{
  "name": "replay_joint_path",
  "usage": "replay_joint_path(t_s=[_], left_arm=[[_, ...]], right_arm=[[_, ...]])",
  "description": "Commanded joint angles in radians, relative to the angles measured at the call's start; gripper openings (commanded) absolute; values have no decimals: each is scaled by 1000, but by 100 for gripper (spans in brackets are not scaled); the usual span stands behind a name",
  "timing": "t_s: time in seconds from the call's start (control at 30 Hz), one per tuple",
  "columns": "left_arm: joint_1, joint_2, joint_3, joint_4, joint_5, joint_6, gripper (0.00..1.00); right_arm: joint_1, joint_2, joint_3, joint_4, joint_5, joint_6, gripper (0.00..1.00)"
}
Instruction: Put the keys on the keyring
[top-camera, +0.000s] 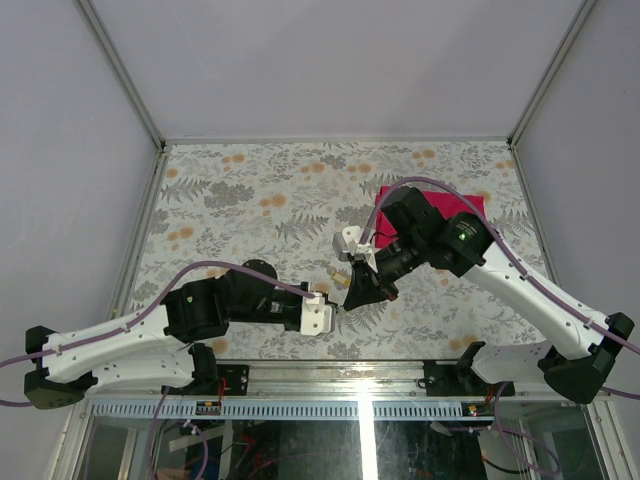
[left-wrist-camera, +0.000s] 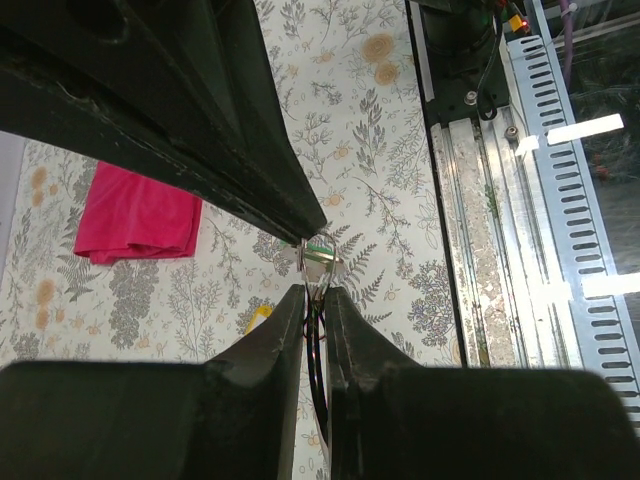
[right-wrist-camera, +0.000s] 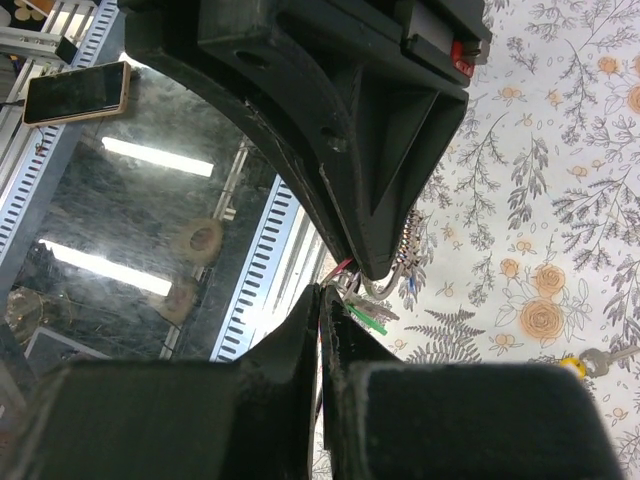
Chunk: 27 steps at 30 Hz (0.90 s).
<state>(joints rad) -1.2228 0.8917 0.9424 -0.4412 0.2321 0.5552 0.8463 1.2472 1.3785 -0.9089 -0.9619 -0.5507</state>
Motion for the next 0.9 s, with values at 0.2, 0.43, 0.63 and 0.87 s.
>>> replay_joint_path(t_s=[0.2, 0.43, 0.63, 0.87], left_arm=[[4, -3, 47, 45, -61, 2, 0], [5, 4, 52, 38, -88, -6, 0], [4, 0, 37, 57, -156, -21, 0], [4, -49, -41, 171, -288, -48, 0]], right_arm=[[21, 3, 73, -113, -67, -27, 0], [25, -9, 66, -79, -65, 1, 8], [24, -110, -13, 131, 41, 142, 28], [25, -278, -148, 393, 287, 336, 40]])
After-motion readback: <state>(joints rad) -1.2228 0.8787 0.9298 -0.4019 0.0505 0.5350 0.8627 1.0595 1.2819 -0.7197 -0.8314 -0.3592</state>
